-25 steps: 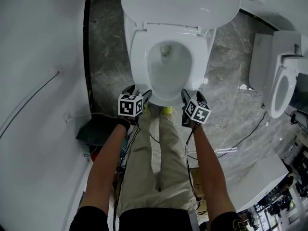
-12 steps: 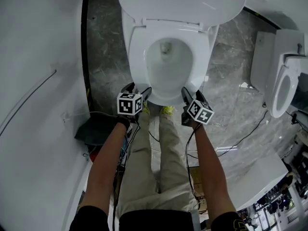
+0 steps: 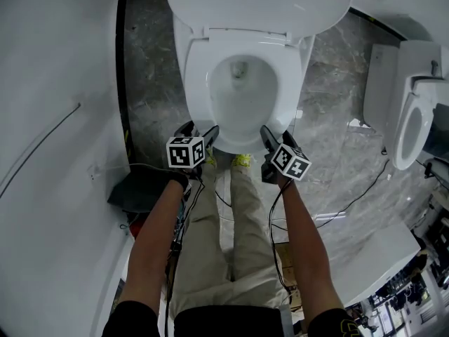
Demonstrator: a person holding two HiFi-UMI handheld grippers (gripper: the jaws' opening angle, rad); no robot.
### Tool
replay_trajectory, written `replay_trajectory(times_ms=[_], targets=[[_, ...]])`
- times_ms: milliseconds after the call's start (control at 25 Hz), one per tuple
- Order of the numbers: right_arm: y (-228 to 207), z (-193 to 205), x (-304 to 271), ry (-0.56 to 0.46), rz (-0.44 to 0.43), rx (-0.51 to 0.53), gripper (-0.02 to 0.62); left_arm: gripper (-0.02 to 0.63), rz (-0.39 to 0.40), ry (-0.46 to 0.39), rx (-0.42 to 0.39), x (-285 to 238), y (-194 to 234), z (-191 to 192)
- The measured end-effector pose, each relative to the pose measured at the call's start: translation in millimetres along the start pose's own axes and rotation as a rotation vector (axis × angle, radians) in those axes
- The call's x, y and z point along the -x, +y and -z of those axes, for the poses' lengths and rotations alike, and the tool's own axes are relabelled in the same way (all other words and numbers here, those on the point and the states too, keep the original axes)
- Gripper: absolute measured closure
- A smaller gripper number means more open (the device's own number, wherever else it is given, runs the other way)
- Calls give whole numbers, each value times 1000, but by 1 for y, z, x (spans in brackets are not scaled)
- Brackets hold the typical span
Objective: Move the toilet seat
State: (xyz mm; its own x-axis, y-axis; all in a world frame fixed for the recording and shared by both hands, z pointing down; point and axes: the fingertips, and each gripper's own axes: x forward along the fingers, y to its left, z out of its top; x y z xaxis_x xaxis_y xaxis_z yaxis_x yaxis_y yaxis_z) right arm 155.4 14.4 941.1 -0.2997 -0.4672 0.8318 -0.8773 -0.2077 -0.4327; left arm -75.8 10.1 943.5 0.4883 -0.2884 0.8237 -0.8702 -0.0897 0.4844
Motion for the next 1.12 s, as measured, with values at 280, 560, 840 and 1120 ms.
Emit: replay_trajectory(times_ms=[280, 560, 840, 1120], targets=[[8, -3, 8, -15, -45, -21, 184, 224, 22, -18, 59, 6, -3, -5], [14, -9, 21, -24, -66, -27, 184, 224, 40, -24, 60, 16, -9, -9], [26, -17, 44, -39, -75, -50, 184, 224, 62, -26, 75, 37, -19, -16], [43, -34, 76, -68, -93, -10, 184, 224, 102, -49, 72, 66, -36, -30]])
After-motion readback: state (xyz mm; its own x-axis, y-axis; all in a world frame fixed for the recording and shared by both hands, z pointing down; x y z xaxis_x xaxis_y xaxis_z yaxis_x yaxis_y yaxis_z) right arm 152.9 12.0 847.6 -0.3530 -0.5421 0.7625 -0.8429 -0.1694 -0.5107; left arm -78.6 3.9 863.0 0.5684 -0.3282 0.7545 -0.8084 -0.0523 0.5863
